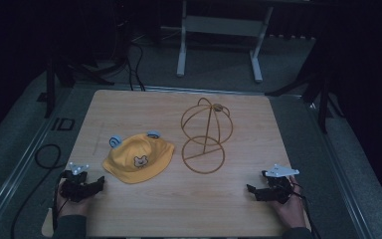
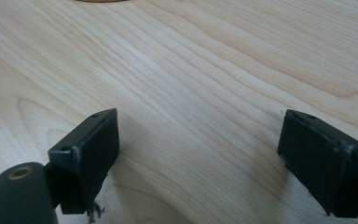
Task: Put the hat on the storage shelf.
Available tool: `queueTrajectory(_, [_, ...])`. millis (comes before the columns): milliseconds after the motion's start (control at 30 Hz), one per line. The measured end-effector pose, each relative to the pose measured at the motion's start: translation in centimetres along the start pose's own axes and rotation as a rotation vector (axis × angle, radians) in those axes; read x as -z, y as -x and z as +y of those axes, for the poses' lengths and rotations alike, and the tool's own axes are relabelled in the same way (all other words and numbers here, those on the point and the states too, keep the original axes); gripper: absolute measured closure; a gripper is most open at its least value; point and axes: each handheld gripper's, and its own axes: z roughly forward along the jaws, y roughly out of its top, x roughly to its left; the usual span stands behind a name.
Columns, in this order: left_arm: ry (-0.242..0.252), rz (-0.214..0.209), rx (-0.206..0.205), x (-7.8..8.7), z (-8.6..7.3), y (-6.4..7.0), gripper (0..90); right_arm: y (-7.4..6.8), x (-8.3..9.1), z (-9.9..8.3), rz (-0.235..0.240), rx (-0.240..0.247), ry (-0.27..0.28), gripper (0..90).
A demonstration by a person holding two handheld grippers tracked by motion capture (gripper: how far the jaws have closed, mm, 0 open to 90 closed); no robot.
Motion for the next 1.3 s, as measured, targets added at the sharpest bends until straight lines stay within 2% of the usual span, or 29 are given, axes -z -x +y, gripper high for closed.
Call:
queueTrajectory(133, [0.001,0.005,0.006,0.0,-0.1,0.1,32.2,0.1,-0.1,0.1,-0.011,-0.011,0.002,12.7])
queueTrajectory(167, [-0.004,0.007,0.007,0.1,0.0,0.1,32.5,0.2,-0.1,0.1,-0.027,-0.027,0.002,12.8])
queueTrajectory(300, [-0.008,0.001,0.003,0.2,-0.1,0.2,34.6,0.2,-0.1,0.1,-0.031,-0.030,0.002,12.8])
queueTrajectory(333, [-0.011,-0.001,-0.004,0.4,-0.2,0.2,36.8,0.2,-0.1,0.1,-0.031,-0.030,0.002,12.8])
queueTrajectory(500, [-0.018,0.008,0.011,0.6,-0.1,0.2,50.9,0.2,-0.1,0.1,-0.033,-0.032,0.003,12.9])
queueTrajectory(633, [-0.051,-0.033,0.010,1.0,0.1,-0.1,56.8,0.3,0.0,0.0,-0.043,-0.041,0.005,13.5])
queueTrajectory(800, [-0.052,-0.064,0.002,2.1,0.2,-0.8,58.6,0.3,0.0,0.0,-0.044,-0.041,0.006,13.6])
queueTrajectory(900, [-0.052,-0.066,-0.009,2.6,0.4,-1.1,58.5,0.3,0.0,0.0,-0.044,-0.041,0.006,13.5])
queueTrajectory(1100, [-0.055,-0.077,-0.051,3.5,1.1,-1.1,57.2,0.3,0.0,0.0,-0.047,-0.045,0.007,14.0])
queueTrajectory(1200, [-0.094,-0.079,-0.082,3.5,1.3,-0.8,56.5,0.3,0.0,0.0,-0.054,-0.052,0.007,14.1])
queueTrajectory(1300, [-0.115,-0.088,-0.082,3.5,1.6,-0.6,56.0,0.3,0.0,0.0,-0.054,-0.053,0.007,14.0])
